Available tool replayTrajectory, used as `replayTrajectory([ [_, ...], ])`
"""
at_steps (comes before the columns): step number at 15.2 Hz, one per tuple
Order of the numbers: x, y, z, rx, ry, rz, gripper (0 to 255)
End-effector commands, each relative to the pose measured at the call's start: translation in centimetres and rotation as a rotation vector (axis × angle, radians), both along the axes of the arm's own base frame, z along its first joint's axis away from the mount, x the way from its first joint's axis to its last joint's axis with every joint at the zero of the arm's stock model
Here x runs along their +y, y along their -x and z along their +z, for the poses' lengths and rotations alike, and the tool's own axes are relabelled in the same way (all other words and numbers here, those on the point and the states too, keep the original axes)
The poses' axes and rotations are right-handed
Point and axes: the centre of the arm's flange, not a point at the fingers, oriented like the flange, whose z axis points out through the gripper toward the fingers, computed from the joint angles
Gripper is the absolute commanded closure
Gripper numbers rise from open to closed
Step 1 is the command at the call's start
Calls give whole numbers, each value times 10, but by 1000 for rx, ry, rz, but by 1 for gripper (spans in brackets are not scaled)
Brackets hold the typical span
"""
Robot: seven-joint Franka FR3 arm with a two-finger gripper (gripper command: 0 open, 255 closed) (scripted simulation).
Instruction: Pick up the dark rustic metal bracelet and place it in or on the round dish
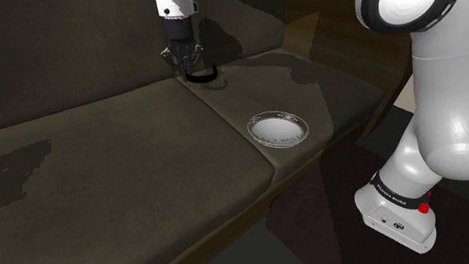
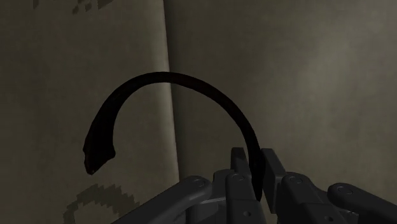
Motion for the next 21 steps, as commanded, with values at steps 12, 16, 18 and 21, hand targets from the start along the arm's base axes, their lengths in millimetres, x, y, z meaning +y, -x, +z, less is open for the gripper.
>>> replayTrajectory([
  [12,-35,165,-1,-1,0,0,255],
  [16,-46,217,-1,-1,0,0,255],
  [18,-51,243,-2,-1,0,0,255],
  [21,-60,282,-2,-1,0,0,255],
])
